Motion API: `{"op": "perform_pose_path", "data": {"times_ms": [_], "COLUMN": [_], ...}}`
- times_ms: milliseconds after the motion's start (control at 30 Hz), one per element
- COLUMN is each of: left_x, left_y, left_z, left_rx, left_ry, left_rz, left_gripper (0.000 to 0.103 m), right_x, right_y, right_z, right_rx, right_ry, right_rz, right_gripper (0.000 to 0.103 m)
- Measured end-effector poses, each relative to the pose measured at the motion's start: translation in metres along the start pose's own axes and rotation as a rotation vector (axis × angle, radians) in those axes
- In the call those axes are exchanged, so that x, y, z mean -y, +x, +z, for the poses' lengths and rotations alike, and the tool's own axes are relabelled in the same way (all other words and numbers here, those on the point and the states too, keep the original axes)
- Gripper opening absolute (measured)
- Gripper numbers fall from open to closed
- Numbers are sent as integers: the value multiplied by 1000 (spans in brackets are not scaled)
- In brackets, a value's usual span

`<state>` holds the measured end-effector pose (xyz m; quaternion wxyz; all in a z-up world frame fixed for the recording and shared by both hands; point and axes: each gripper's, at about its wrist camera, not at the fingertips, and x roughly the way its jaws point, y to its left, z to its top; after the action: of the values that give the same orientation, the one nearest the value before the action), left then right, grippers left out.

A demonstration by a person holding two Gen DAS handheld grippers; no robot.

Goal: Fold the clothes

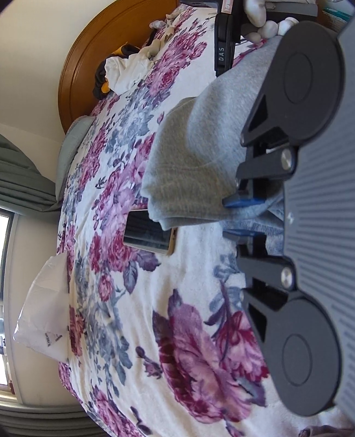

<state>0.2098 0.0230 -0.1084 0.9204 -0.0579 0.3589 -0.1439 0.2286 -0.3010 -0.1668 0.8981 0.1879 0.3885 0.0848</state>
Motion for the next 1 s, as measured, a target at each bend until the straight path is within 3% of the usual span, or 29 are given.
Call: {"op": "perform_pose_path", "data": {"times_ms": [200, 267, 333, 433, 500, 667, 800, 1000], "left_x": [3, 6, 12, 22, 30, 26, 16, -5], "left_y": [-42, -49, -53, -38, -19, 20, 45, 72], "left_z": [11, 16, 25, 34, 38, 35, 33, 29], "left_rx": [99, 143, 181, 166, 140, 83, 47, -12], "left_ry": [10, 11, -2, -33, -41, -114, -122, -178], "left_rz": [-5, -3, -59, -130, -123, -76, -29, -22], "left_gripper": [27, 27, 27, 26, 24, 20, 18, 17], "right_x": [-17, -28, -44, -67, -84, -95, -92, -95], "right_y": [-37, -47, -55, -58, -44, 2, 25, 46], "right_z": [12, 16, 20, 22, 20, 17, 14, 6], "right_rx": [86, 141, 200, 248, 228, 149, 142, 133], "right_ry": [-32, -64, -113, -189, -237, -230, -235, -271], "right_rz": [-85, -71, -28, 61, 90, 80, 59, 39], "right_gripper": [29, 33, 37, 42, 42, 42, 43, 44]}}
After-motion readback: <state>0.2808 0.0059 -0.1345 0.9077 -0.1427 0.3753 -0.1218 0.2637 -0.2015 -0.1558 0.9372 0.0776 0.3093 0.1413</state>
